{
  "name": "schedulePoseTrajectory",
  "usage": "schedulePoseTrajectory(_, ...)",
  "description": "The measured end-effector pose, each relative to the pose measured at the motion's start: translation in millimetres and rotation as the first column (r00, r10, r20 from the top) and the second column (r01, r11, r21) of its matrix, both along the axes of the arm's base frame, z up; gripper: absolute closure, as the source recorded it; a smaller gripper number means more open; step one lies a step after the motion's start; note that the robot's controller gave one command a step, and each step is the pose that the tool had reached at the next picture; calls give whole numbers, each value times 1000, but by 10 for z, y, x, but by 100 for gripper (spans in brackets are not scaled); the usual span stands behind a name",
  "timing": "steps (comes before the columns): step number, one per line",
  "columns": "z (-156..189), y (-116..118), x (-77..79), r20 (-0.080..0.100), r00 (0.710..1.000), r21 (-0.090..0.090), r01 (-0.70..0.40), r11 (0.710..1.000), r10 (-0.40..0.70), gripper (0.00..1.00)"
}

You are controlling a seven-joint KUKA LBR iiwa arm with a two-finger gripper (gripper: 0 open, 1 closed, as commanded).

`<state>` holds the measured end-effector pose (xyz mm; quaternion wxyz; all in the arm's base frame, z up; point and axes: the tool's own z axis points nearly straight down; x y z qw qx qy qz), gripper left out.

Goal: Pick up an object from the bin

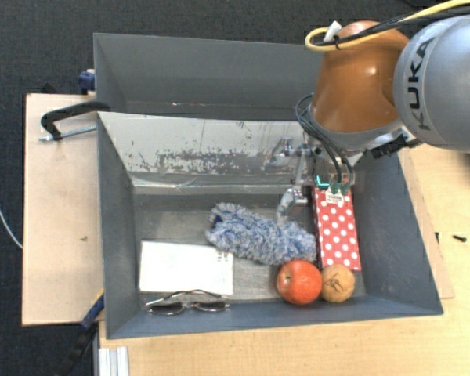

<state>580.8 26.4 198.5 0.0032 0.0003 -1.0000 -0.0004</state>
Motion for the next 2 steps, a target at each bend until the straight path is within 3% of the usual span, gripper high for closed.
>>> schedulePoseTrajectory(1, 41, 0, 17, 8, 1000, 0, 0, 1000, 0, 0)
schedulePoseTrajectory(2, -330, 40, 77, 14, 998, -1, -62, 998, 62, 0)
